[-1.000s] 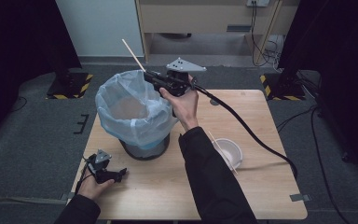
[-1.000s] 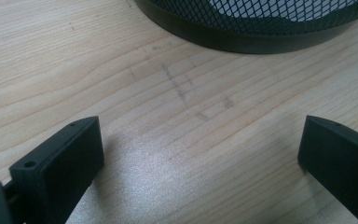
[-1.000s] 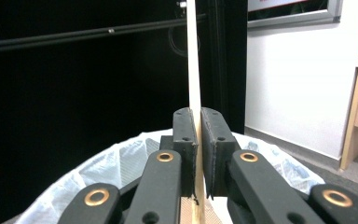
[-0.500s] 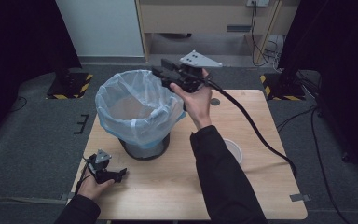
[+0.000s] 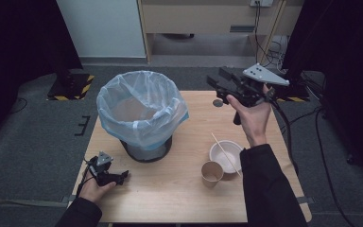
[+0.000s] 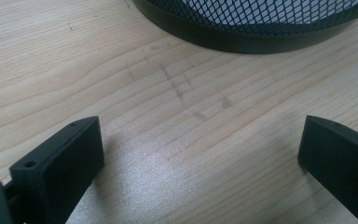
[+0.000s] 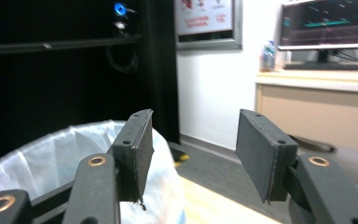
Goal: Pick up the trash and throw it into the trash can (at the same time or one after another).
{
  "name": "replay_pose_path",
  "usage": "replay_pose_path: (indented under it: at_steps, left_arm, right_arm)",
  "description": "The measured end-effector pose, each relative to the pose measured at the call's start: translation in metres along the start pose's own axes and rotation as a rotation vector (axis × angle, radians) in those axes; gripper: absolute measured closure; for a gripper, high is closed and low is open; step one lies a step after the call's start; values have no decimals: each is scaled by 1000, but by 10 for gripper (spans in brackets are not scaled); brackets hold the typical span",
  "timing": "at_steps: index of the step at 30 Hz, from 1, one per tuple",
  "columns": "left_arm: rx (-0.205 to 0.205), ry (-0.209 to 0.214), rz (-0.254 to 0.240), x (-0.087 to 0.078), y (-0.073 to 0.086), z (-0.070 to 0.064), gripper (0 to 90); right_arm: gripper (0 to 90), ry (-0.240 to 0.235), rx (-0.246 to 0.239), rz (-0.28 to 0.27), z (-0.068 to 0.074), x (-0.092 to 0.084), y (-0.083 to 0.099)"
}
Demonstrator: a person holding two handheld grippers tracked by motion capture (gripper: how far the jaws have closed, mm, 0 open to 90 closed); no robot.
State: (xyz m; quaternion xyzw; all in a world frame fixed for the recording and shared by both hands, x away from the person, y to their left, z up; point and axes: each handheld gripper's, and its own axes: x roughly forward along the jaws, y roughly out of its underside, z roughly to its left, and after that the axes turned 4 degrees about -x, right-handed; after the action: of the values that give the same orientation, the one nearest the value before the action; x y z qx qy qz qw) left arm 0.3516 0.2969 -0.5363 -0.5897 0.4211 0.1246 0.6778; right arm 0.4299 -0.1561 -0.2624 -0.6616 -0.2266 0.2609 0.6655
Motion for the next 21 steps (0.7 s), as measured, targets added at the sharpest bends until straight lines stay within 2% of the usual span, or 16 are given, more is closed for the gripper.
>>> replay_pose_path:
  at_steps: [3, 10, 13, 21]
  left_arm:
    - [0, 0, 0, 0, 0, 0, 0]
    - [0, 1, 0, 0, 0, -1, 0]
    - [1, 1, 0, 0, 0, -1, 0]
    - [1, 1, 1, 0, 0, -1, 0]
  right_arm:
    - [464, 36, 7, 17, -9, -17, 11]
    - [488, 68, 26, 65, -22, -50, 48]
    - [516, 72, 47, 95, -26, -62, 70]
    - [597, 85, 79, 225, -29, -83, 130]
